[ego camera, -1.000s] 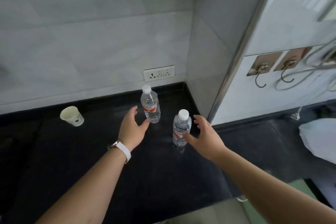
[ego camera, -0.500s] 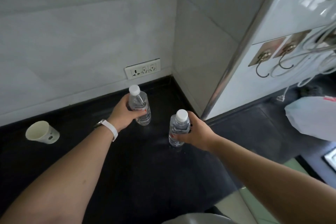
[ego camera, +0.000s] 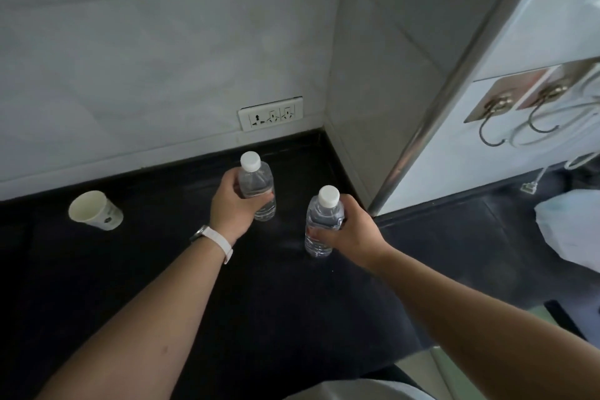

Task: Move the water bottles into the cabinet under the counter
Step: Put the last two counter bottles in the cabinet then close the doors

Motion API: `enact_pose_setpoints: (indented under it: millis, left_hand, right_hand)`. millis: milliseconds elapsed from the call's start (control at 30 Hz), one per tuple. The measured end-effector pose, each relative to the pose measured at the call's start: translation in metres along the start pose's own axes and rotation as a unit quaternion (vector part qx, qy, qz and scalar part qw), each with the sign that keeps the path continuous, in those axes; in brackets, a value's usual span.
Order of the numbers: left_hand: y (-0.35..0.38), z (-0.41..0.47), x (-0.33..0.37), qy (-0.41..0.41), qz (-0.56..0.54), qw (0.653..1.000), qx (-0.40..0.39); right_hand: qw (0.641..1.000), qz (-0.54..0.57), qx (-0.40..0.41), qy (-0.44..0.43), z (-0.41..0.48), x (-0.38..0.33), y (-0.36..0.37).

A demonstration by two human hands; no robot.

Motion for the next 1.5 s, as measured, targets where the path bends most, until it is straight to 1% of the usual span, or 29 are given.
enact_pose_setpoints:
  millis: [200,433,533,667,800,1033,1133,1200,1333,1500]
  left_hand:
    - [-0.004,-0.049,0.023,0.001,-0.030,0.996,0.080]
    - [-0.012,-0.127,0.050,0.002,-0.032,0.985,0.172]
    - [-0.023,-0.166,0.051,-0.006,-0.045,0.971,0.237]
    - [-0.035,-0.230,0.048,0.000,-0.089,0.939,0.332]
    - [-0.055,-0.302,0.043,0.011,-0.122,0.897,0.426]
    - [-0.096,-0.427,0.031,0.020,-0.087,0.858,0.506]
    - [-0.115,-0.482,0.019,0.017,-0.093,0.840,0.534]
    - [-0.129,-0.518,0.014,0.018,-0.089,0.835,0.542]
    - [-0.161,-0.590,0.003,0.016,-0.066,0.841,0.536]
    - [-0.211,-0.682,-0.018,0.030,-0.096,0.815,0.570]
  right_hand:
    - [0.998,0.002,-0.034,-0.048,-0.004,0.001,-0.016]
    - [0.983,0.026,-0.108,-0.147,-0.014,-0.016,-0.037]
    - [0.970,0.043,-0.143,-0.191,-0.023,-0.025,-0.035]
    - [0.946,0.061,-0.204,-0.244,-0.048,-0.047,-0.027]
    - [0.915,0.060,-0.262,-0.302,-0.090,-0.077,-0.010]
    - [0.855,0.052,-0.349,-0.380,-0.184,-0.116,0.039]
    - [0.834,0.047,-0.378,-0.399,-0.232,-0.128,0.061]
    - [0.824,0.046,-0.388,-0.410,-0.268,-0.135,0.078]
    - [0.819,0.037,-0.396,-0.414,-0.342,-0.141,0.122]
    - [0.801,0.004,-0.412,-0.434,-0.431,-0.151,0.183]
Point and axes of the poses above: each hand's wrist, its own z-axis towards the middle knuckle, its own y-axis out of the palm, x = y × z, the point moved 4 cm from there along z, towards the middle knuckle, and after that the axes turned 13 degrees about -z, right-handed, at the moved point
